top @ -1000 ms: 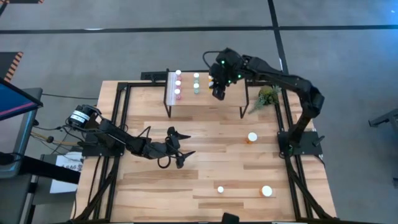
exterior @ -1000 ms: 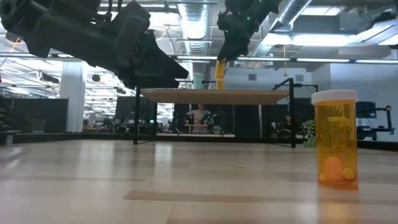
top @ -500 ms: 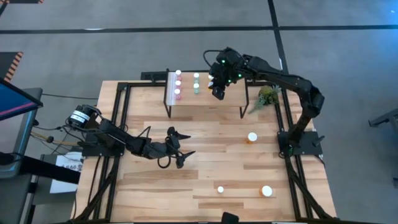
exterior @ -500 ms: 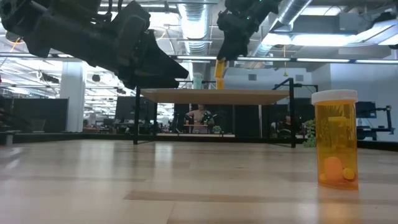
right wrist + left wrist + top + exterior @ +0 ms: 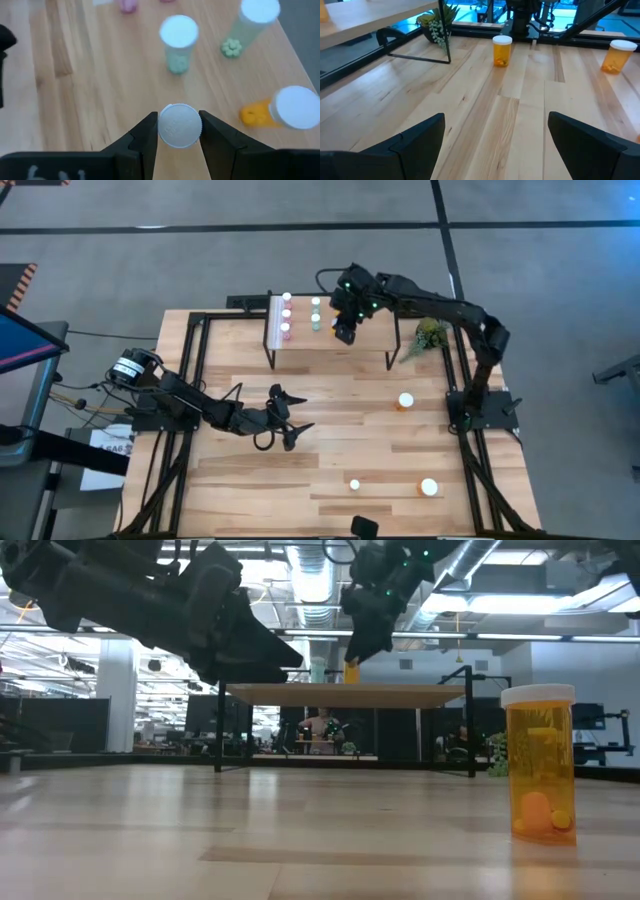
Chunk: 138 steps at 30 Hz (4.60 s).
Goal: Pick and place medicine bottles onto shelf by color
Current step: Put the left small orange pill bottle on the shelf aligned with the other small orange pill bottle, then put the small orange pill bottle on the shelf
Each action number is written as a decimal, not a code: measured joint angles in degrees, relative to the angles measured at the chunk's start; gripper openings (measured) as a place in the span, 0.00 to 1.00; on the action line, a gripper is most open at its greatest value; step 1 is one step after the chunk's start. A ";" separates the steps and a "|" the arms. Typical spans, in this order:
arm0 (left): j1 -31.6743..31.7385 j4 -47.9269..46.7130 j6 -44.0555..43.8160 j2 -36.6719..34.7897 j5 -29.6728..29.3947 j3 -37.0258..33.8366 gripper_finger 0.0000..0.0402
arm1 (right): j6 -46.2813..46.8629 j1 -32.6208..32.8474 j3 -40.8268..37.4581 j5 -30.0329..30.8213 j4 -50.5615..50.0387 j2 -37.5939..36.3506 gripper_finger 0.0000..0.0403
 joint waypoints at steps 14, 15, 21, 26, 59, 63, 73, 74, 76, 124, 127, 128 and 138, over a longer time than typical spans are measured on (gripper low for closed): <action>0.15 0.00 -0.06 0.00 0.09 0.00 0.86 | 1.09 -1.36 0.04 -0.97 -1.12 -0.19 0.38; 0.15 0.02 -0.09 0.00 0.09 -0.01 0.86 | 1.09 -1.36 0.04 -1.01 -1.12 -0.19 0.38; 0.17 0.03 -0.11 0.00 0.11 -0.01 0.86 | 1.16 -1.36 0.04 -1.05 -1.91 -0.21 0.38; 0.17 0.03 -0.15 0.00 0.68 -0.02 0.86 | 1.14 -1.36 0.04 -1.09 -2.40 -0.21 0.38; 0.24 0.05 -0.55 0.02 0.79 0.00 0.86 | 2.16 -1.34 0.09 -1.14 -2.87 -7.39 0.61; 0.24 0.05 -0.59 0.02 0.92 0.00 0.86 | 2.15 -0.80 0.10 -1.11 -4.58 -11.23 0.61; 0.24 0.07 -1.38 0.02 1.54 0.00 0.86 | 2.57 10.11 0.15 -1.03 -15.40 -19.28 0.61; 0.24 0.07 -1.49 0.02 1.55 0.00 0.86 | 3.07 12.23 0.13 -0.75 -17.03 -19.59 0.61; 0.24 0.07 -1.62 0.02 1.57 0.00 0.86 | 4.85 17.37 0.13 1.43 -19.10 -19.92 0.61; 0.50 -1.72 -2.62 0.07 4.06 0.57 0.86 | 28.07 63.32 -12.59 15.51 3.20 2.93 0.54; 0.48 -1.89 -2.90 0.07 4.06 0.57 0.86 | 31.62 62.73 -18.37 14.89 3.82 1.07 0.54; 0.50 -2.04 -2.94 0.07 4.09 0.57 0.86 | 32.71 62.51 -20.17 14.93 5.06 -0.31 0.54; 0.89 -2.12 -3.02 0.07 4.03 0.57 0.86 | 33.02 62.23 -29.10 15.07 19.55 -11.27 0.54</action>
